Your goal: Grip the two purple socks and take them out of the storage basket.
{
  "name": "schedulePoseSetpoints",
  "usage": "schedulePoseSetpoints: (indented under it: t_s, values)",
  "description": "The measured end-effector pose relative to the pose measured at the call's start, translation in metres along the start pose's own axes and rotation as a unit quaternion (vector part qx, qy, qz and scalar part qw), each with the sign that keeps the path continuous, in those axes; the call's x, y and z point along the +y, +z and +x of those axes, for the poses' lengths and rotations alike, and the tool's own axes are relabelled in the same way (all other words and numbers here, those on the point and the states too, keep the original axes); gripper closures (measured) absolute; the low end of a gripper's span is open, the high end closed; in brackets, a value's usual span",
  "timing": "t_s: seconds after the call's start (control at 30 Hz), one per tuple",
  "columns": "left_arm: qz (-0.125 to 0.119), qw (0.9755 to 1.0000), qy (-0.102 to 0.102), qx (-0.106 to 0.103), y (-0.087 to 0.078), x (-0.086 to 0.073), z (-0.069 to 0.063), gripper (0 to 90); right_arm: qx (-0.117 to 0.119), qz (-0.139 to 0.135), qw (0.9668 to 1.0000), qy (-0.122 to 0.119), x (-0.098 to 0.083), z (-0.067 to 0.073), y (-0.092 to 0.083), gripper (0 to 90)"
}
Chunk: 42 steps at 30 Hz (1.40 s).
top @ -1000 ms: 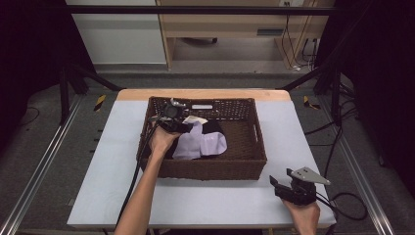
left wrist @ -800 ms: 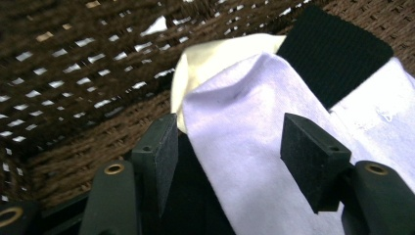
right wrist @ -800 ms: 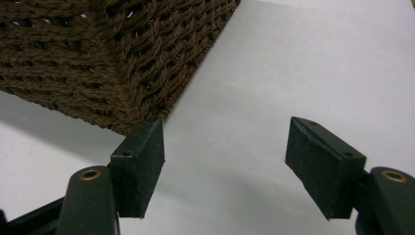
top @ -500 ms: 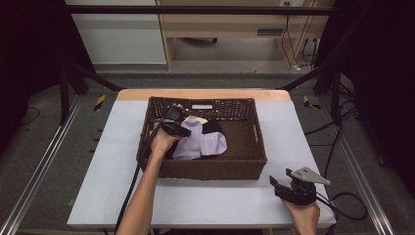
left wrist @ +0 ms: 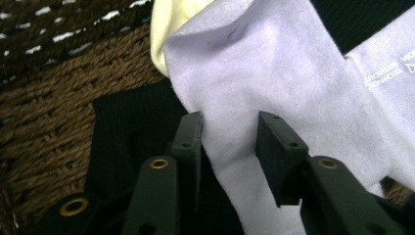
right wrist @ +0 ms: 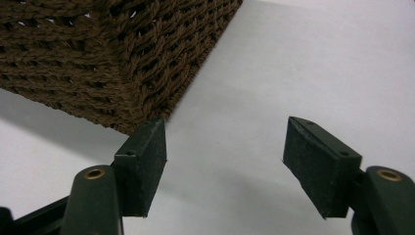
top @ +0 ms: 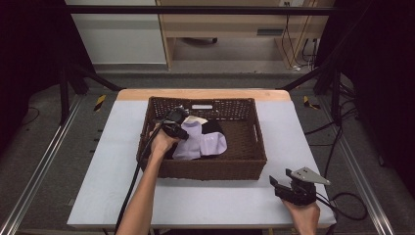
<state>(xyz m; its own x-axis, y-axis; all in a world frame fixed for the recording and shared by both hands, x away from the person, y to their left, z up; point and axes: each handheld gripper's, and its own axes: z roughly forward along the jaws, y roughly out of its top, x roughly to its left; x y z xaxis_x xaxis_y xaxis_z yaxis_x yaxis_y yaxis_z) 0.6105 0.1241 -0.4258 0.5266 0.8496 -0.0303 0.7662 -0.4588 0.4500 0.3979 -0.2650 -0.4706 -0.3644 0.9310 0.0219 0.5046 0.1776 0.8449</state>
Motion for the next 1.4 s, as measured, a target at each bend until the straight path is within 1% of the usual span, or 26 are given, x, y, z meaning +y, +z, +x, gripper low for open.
schedulePoseSetpoints:
  t_s: [0.07,0.13,0.27,0.4,0.5,0.53,0.6,0.63,0.67,0.7,0.73,0.83,0.87,0.93,1.0,1.1,1.13,1.17,1.2,1.3,1.37,1.4]
  values:
    - [0.003,0.9999,-0.014,-0.001,-0.001,0.0,0.001,69.3,0.001,0.0,1.0,0.001,0.0,0.0,0.0,32.9]
    - [0.004,0.9998,-0.019,-0.002,-0.003,0.0,0.002,74.2,0.001,0.0,1.0,0.001,0.0,0.0,0.0,33.1]
    - [0.007,0.9999,-0.009,0.001,-0.004,0.0,0.0,81.8,0.001,0.001,1.0,0.001,0.0,0.0,0.0,33.6]
    - [0.001,1.0,-0.009,0.003,-0.006,0.0,-0.002,85.1,0.0,0.001,1.0,0.0,0.0,0.0,-0.001,34.2]
    - [-0.014,0.9999,-0.009,0.005,-0.01,0.0,-0.003,85.5,-0.001,0.001,1.0,-0.001,0.0,0.0,-0.001,34.4]
    - [-0.022,0.9997,-0.012,0.004,-0.012,0.0,-0.003,85.7,-0.001,0.001,1.0,-0.001,0.0,0.0,-0.001,34.4]
    - [-0.043,0.999,-0.012,-0.002,-0.018,0.0,-0.003,85.9,-0.001,0.001,1.0,-0.001,0.0,0.0,-0.001,34.4]
    - [-0.065,0.9977,-0.016,-0.008,-0.022,0.0,-0.003,85.9,-0.001,0.001,1.0,-0.001,0.0,0.0,-0.001,34.4]
    - [-0.081,0.9965,-0.016,-0.012,-0.026,0.0,-0.004,85.9,-0.002,0.001,1.0,-0.002,0.0,-0.001,-0.001,34.5]
    - [-0.1,0.9948,-0.017,-0.013,-0.03,0.0,-0.005,86.0,-0.001,0.001,1.0,-0.002,0.0,0.0,-0.001,34.6]
    - [-0.116,0.993,-0.016,-0.01,-0.035,-0.001,-0.006,86.4,-0.001,0.001,1.0,-0.002,0.0,0.0,0.0,34.6]
    - [-0.156,0.9876,-0.009,-0.003,-0.047,-0.003,-0.01,86.3,-0.002,0.002,1.0,-0.002,0.0,0.0,0.0,34.8]
    - [-0.166,0.9862,-0.004,0.0,-0.05,-0.004,-0.01,86.4,-0.001,0.002,1.0,-0.001,0.0,0.0,0.0,34.9]
    - [-0.201,0.9796,-0.001,0.003,-0.06,-0.008,-0.013,86.4,-0.001,0.001,1.0,-0.001,0.0,0.0,-0.001,35.2]
    - [-0.227,0.9739,0.005,0.005,-0.07,-0.011,-0.014,86.4,-0.002,0.001,1.0,-0.001,0.0,-0.001,-0.001,35.6]
    - [-0.261,0.9653,0.011,-0.002,-0.084,-0.018,-0.016,86.5,-0.003,0.001,1.0,-0.002,0.0,-0.001,-0.001,36.1]
    - [-0.275,0.9613,0.011,-0.006,-0.089,-0.021,-0.017,86.5,-0.003,0.001,1.0,-0.003,0.0,-0.001,-0.001,36.1]
    - [-0.283,0.9589,0.012,-0.008,-0.092,-0.022,-0.018,86.5,-0.003,0.001,1.0,-0.003,0.0,-0.001,0.0,36.2]
    - [-0.294,0.9558,0.013,-0.01,-0.097,-0.025,-0.019,86.5,-0.002,0.002,1.0,-0.003,0.0,-0.001,0.0,36.3]
    - [-0.319,0.9475,0.021,-0.017,-0.11,-0.031,-0.024,86.6,-0.003,0.003,1.0,-0.004,0.0,-0.001,0.0,36.4]
    - [-0.336,0.9413,0.021,-0.025,-0.119,-0.035,-0.027,86.6,-0.004,0.002,1.0,-0.004,0.0,-0.001,0.0,36.5]
    - [-0.342,0.9389,0.023,-0.028,-0.123,-0.038,-0.028,86.6,-0.004,0.002,1.0,-0.004,0.0,-0.001,-0.001,36.5]
